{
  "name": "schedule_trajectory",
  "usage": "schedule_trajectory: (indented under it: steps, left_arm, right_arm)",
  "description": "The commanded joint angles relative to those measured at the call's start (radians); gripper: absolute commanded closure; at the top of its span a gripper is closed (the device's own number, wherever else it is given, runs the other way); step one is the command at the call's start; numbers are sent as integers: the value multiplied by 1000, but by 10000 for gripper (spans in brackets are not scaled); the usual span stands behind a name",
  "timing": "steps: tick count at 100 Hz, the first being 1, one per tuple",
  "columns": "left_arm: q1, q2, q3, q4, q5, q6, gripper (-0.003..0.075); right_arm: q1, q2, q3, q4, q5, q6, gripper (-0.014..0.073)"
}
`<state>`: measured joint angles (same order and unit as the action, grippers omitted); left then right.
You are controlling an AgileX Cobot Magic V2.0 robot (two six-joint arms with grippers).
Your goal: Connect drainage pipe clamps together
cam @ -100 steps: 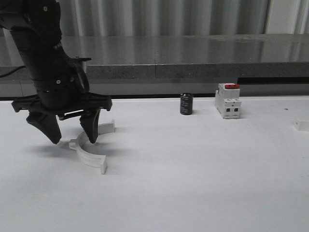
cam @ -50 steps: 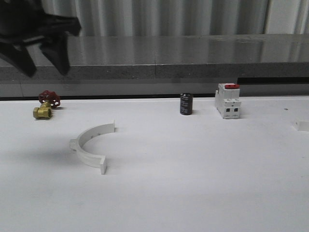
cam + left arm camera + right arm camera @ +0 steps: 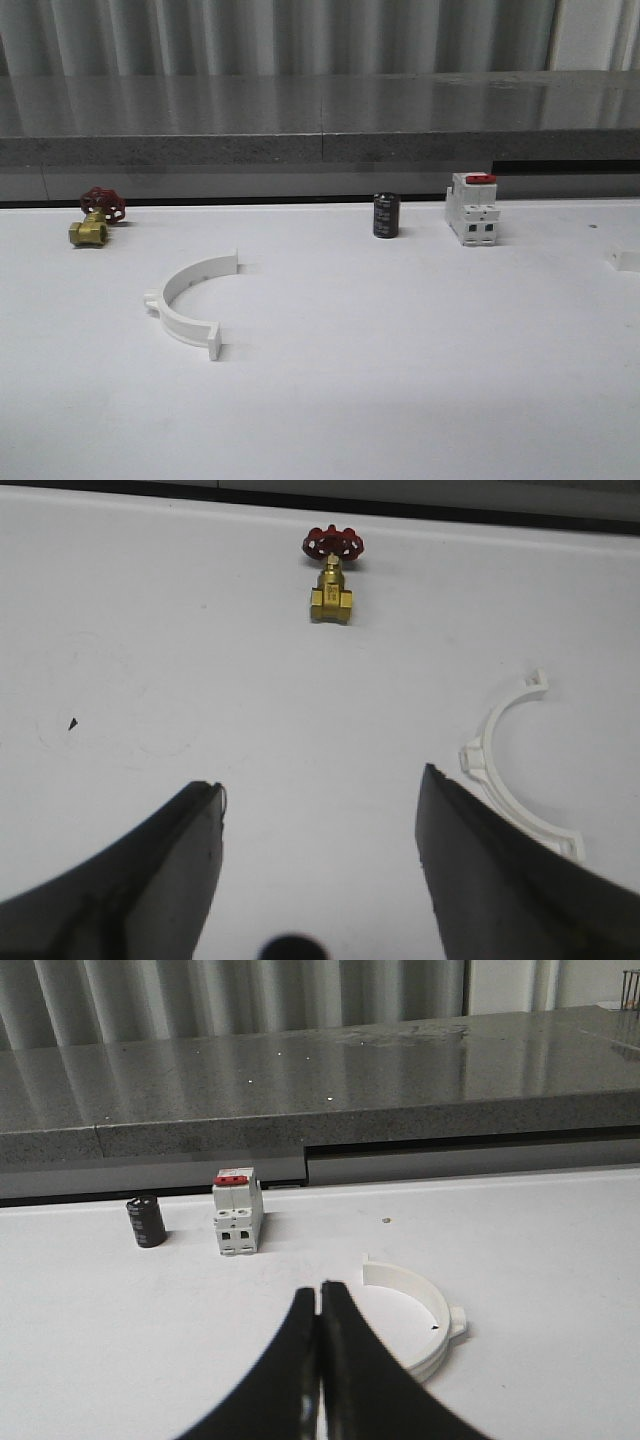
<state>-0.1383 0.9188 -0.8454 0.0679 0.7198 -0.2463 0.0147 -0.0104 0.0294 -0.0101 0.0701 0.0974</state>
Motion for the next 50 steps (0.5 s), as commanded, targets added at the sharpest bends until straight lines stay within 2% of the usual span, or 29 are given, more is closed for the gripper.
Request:
schedule_trajectory:
  steps: [1, 31, 41, 50]
  left_arm:
    - [3, -113, 50, 0, -81, 2, 304]
    - [3, -413, 257, 54, -109, 2, 321]
    - [3, -461, 304, 58, -111, 2, 421]
    - [3, -480, 331, 58, -128, 2, 577]
  right_arm:
    - [-4, -14, -20, 4, -82, -12, 661]
    - [-4, -14, -20, 4, -96, -12, 661]
    - [-4, -14, -20, 4, -115, -12, 661]
    - [-4, -14, -20, 4, -138, -12, 661]
